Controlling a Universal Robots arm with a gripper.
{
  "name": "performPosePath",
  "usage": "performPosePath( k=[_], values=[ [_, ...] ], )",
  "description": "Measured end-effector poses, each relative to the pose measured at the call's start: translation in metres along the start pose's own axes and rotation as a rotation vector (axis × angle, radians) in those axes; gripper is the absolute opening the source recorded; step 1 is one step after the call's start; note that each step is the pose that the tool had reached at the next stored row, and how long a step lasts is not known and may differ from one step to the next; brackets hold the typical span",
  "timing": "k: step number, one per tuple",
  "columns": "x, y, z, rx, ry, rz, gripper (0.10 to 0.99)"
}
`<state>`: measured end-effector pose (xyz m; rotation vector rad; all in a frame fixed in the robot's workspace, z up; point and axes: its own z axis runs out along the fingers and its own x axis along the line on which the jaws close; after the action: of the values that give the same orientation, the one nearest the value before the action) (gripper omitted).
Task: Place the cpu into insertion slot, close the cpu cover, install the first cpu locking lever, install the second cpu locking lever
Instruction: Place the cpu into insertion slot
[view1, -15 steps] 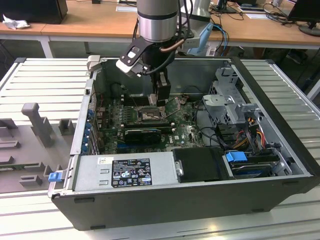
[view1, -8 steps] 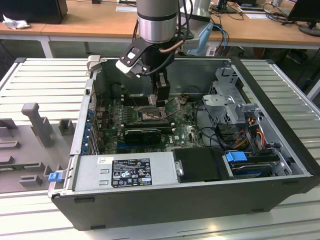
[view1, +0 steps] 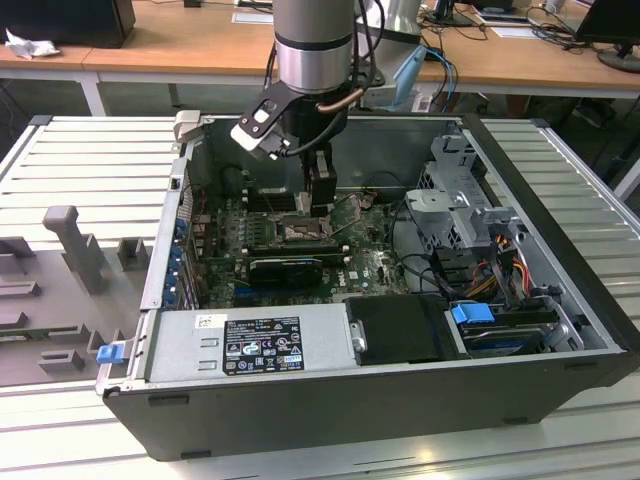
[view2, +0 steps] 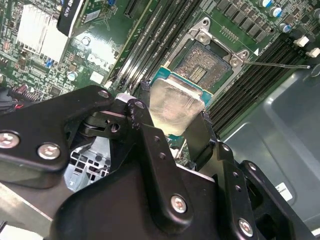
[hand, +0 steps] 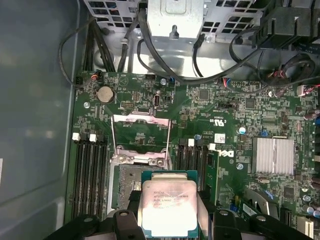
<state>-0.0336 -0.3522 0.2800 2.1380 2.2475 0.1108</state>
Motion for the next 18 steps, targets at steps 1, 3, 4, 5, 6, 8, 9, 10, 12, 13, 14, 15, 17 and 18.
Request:
performPosePath(
  k=[1,3,4,5,6,8,9,10,12,13,14,15,17,18],
  values=[
    [0.0000,0.0000,0.0005,0.000,-0.0002,0.002,0.525],
    [0.0000,-0.0001,0.0018,0.000,-0.0008,0.004,0.525],
    [0.0002,-0.0001,0.0027,0.001,-0.0023,0.005,0.525],
    [0.0003,-0.0003,0.0039,0.001,-0.0046,0.005,0.525],
    [0.0005,-0.0006,0.0058,0.001,-0.0050,0.005,0.525],
    [0.0011,-0.0027,0.0103,0.001,-0.0053,0.007,0.525],
    [0.0016,-0.0037,0.0123,0.000,-0.0059,0.012,0.525],
    [0.0020,-0.0044,0.0147,0.000,-0.0067,0.021,0.525],
    [0.0027,-0.0051,0.0185,0.000,-0.0078,0.035,0.525],
    [0.0034,-0.0053,0.0203,0.000,-0.0080,0.038,0.525],
    [0.0045,-0.0054,0.0221,0.000,-0.0082,0.038,0.525],
    [0.0056,-0.0055,0.0239,0.000,-0.0082,0.038,0.525],
    [0.0092,-0.0057,0.0296,0.000,-0.0080,0.038,0.525],
    [0.0103,-0.0058,0.0314,0.000,-0.0079,0.038,0.525]
  ],
)
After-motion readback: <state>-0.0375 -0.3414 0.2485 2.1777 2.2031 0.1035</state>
